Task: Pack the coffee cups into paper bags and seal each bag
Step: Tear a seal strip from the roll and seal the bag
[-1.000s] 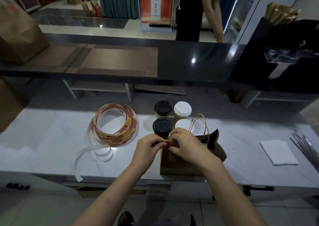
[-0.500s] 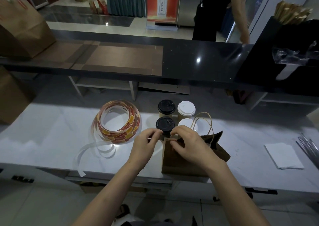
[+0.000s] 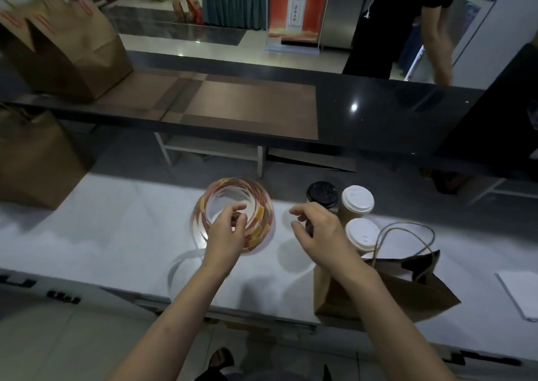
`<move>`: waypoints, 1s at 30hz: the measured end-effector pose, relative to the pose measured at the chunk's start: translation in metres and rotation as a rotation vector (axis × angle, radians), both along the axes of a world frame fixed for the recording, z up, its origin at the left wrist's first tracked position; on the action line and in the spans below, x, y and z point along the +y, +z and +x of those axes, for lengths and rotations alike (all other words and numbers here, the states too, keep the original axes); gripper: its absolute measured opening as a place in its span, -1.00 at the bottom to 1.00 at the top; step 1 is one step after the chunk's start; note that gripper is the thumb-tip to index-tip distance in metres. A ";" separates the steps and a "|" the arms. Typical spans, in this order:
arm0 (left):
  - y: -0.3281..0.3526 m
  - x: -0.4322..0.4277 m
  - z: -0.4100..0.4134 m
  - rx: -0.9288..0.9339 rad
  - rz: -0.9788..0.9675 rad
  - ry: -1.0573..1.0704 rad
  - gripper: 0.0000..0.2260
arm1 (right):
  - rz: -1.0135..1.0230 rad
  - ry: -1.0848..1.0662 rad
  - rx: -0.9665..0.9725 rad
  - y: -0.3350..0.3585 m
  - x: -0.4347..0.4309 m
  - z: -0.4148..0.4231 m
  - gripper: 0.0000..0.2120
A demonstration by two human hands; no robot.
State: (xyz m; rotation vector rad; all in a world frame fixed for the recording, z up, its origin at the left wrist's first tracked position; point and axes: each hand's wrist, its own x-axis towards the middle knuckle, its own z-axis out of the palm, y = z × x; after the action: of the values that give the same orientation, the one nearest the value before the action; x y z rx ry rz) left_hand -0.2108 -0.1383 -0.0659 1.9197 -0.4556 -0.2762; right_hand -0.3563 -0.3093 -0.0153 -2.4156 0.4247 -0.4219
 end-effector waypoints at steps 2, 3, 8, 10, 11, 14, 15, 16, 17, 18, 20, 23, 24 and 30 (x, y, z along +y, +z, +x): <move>-0.004 0.016 0.018 0.008 0.022 0.028 -0.82 | -0.006 0.019 -0.007 -0.004 0.010 0.021 -0.82; -0.007 0.026 0.030 0.016 0.024 0.047 -0.82 | -0.011 0.034 -0.014 -0.008 0.017 0.034 -0.83; -0.019 0.065 0.069 0.054 0.053 0.113 -0.82 | -0.014 0.078 -0.011 -0.030 0.050 0.090 -0.84; -0.026 0.081 0.083 0.060 0.073 0.119 -0.85 | 0.003 0.099 0.010 -0.039 0.063 0.111 -0.84; -0.029 0.089 0.089 0.069 0.081 0.123 -0.85 | 0.008 0.111 0.020 -0.045 0.070 0.122 -0.84; -0.041 0.110 0.108 0.105 0.135 0.129 -0.81 | 0.013 0.121 0.049 -0.059 0.091 0.153 -0.87; -0.046 0.115 0.113 0.110 0.146 0.128 -0.80 | 0.016 0.117 0.061 -0.064 0.097 0.162 -0.88; -0.050 0.120 0.117 0.119 0.158 0.125 -0.79 | 0.019 0.113 0.075 -0.068 0.103 0.169 -0.89; -0.055 0.126 0.123 0.133 0.164 0.125 -0.79 | 0.020 0.109 0.095 -0.073 0.111 0.179 -0.90; -0.060 0.130 0.126 0.143 0.173 0.120 -0.79 | 0.018 0.106 0.116 -0.078 0.117 0.185 -0.90; -0.068 0.137 0.131 0.163 0.192 0.105 -0.80 | 0.010 0.100 0.172 -0.089 0.128 0.197 -0.91; -0.077 0.144 0.136 0.208 0.219 0.084 -0.80 | 0.002 0.095 0.240 -0.106 0.142 0.212 -0.92; -0.079 0.146 0.138 0.225 0.230 0.078 -0.80 | -0.004 0.095 0.268 -0.111 0.146 0.215 -0.92; -0.084 0.155 0.145 0.302 0.256 0.082 -0.84 | -0.099 0.120 0.445 -0.134 0.165 0.231 -0.86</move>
State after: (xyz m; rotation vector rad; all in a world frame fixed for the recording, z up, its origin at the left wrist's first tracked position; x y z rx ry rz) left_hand -0.0653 0.0164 -0.1497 2.0936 -0.1448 -0.5837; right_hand -0.1255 -0.1445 -0.1491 -2.6120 0.4529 0.1571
